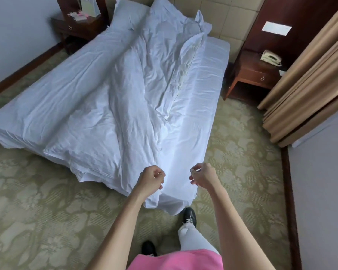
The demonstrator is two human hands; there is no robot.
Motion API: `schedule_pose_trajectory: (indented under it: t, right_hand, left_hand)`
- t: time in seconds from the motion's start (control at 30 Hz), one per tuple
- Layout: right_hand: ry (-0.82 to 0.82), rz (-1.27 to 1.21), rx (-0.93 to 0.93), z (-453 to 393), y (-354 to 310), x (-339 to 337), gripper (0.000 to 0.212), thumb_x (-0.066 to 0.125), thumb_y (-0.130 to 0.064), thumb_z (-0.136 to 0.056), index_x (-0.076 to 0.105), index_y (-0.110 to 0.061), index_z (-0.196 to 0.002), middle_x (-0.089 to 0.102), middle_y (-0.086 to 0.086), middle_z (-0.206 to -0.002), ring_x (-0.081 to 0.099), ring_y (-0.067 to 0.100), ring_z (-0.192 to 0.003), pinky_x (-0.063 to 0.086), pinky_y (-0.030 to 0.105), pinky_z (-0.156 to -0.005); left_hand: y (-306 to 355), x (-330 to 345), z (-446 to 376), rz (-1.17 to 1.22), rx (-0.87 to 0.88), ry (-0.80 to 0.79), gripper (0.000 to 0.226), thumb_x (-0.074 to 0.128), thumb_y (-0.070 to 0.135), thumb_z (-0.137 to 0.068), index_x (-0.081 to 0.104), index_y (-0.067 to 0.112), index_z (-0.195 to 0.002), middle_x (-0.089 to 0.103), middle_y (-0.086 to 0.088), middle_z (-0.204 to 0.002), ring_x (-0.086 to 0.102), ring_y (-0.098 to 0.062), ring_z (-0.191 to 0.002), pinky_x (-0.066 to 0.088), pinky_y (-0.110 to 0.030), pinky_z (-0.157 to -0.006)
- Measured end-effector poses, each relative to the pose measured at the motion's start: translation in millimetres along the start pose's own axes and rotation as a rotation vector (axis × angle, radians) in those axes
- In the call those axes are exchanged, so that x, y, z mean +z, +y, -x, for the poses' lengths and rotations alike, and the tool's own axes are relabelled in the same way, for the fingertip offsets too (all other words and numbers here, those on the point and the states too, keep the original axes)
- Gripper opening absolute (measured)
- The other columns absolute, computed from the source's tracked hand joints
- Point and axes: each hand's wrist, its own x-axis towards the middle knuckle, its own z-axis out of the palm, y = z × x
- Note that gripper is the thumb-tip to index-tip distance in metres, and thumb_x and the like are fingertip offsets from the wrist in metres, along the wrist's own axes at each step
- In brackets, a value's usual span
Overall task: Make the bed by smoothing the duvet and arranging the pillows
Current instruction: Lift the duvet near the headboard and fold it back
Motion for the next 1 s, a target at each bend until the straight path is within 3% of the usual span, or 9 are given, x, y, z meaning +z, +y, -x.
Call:
schedule_pose_trajectory:
  t: [0.13, 0.27, 0.4, 0.47, 0.67, 0.8, 1.0]
  right_hand:
    - [-0.026, 0.018, -0.078, -22.2, -18.5, -16.2, 0.026, 0.045, -0.007, -0.083, 0.068, -0.015, -0.075, 0.074, 0.005, -0.073, 0.073, 0.019, -0.064, 0.06, 0.037, -0.068]
    - [-0.047, 0.067, -0.144, -62.3, -23.3, -50.1, 0.033, 0.041, -0.006, -0.08, 0.062, -0.019, -0.058, 0.072, 0.006, -0.07, 0.073, 0.021, -0.067, 0.057, 0.035, -0.061]
    - [-0.056, 0.072, -0.167, -109.0, -12.2, -103.8, 0.033, 0.039, -0.003, -0.082, 0.062, -0.015, -0.062, 0.068, 0.002, -0.064, 0.069, 0.015, -0.06, 0.051, 0.028, -0.055]
    - [-0.058, 0.06, -0.178, -132.7, -4.0, -131.9, 0.033, 0.038, -0.004, -0.082, 0.061, -0.016, -0.062, 0.067, 0.0, -0.064, 0.069, 0.014, -0.06, 0.053, 0.032, -0.056]
    - [-0.054, 0.046, -0.216, -198.6, 9.9, -209.7, 0.033, 0.041, -0.008, -0.079, 0.058, -0.024, -0.057, 0.07, 0.001, -0.066, 0.072, 0.02, -0.065, 0.061, 0.041, -0.068]
    - [-0.036, 0.01, -0.242, -241.0, 1.5, -242.8, 0.033, 0.041, -0.007, -0.081, 0.059, -0.024, -0.06, 0.07, 0.002, -0.069, 0.072, 0.024, -0.069, 0.06, 0.041, -0.064]
    - [-0.135, 0.09, -0.284, -304.9, -20.5, -265.8, 0.031, 0.04, -0.005, -0.082, 0.063, -0.019, -0.066, 0.072, 0.001, -0.073, 0.072, 0.018, -0.066, 0.057, 0.035, -0.059]
  left_hand:
    - [28.1, 12.5, -19.6, -0.132, 0.025, 0.03, 0.013, 0.052, 0.019, -0.094, 0.06, 0.018, -0.084, 0.068, -0.003, -0.081, 0.069, -0.021, -0.067, 0.048, -0.024, -0.06]
    - [60.1, 34.4, -52.7, -0.198, 0.02, 0.068, 0.015, 0.05, 0.02, -0.093, 0.059, 0.022, -0.081, 0.067, -0.002, -0.082, 0.07, -0.027, -0.078, 0.047, -0.025, -0.058]
    - [104.3, 72.2, -89.7, -0.239, 0.01, 0.083, 0.015, 0.047, 0.02, -0.093, 0.06, 0.02, -0.085, 0.067, -0.001, -0.084, 0.069, -0.026, -0.082, 0.052, -0.03, -0.066]
    - [132.5, 96.4, -109.4, -0.264, 0.013, 0.081, 0.014, 0.047, 0.021, -0.092, 0.06, 0.02, -0.085, 0.067, -0.001, -0.085, 0.07, -0.027, -0.082, 0.054, -0.032, -0.068]
    - [205.9, 155.1, -163.8, -0.355, 0.035, 0.023, 0.014, 0.047, 0.028, -0.089, 0.058, 0.027, -0.08, 0.068, 0.001, -0.088, 0.071, -0.021, -0.077, 0.051, -0.028, -0.061]
    - [237.0, 167.0, -203.3, -0.377, 0.019, 0.046, 0.015, 0.047, 0.023, -0.091, 0.061, 0.018, -0.087, 0.069, -0.002, -0.088, 0.071, -0.024, -0.078, 0.047, -0.024, -0.058]
    - [271.3, 174.4, -258.1, -0.281, -0.017, 0.106, 0.016, 0.047, 0.017, -0.091, 0.061, 0.012, -0.088, 0.071, -0.008, -0.087, 0.072, -0.026, -0.074, 0.044, -0.019, -0.052]
